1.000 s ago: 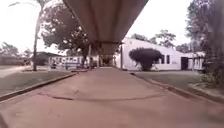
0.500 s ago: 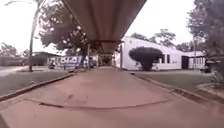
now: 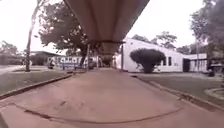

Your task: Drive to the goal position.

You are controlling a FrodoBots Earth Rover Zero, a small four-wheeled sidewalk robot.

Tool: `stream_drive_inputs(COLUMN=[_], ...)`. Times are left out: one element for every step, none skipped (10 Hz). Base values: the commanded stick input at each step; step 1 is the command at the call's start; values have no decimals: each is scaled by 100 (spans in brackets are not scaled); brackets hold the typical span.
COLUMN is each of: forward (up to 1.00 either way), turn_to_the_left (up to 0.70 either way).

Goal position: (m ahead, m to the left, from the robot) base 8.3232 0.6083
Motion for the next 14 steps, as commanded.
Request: stream_drive_inputs(forward=[70,70,70,70,70,70,70,70,70,70,70,70,70,70], turn_to_the_left=[0,0,0,0,0,0,0,0,0,0,0,0,0,0])
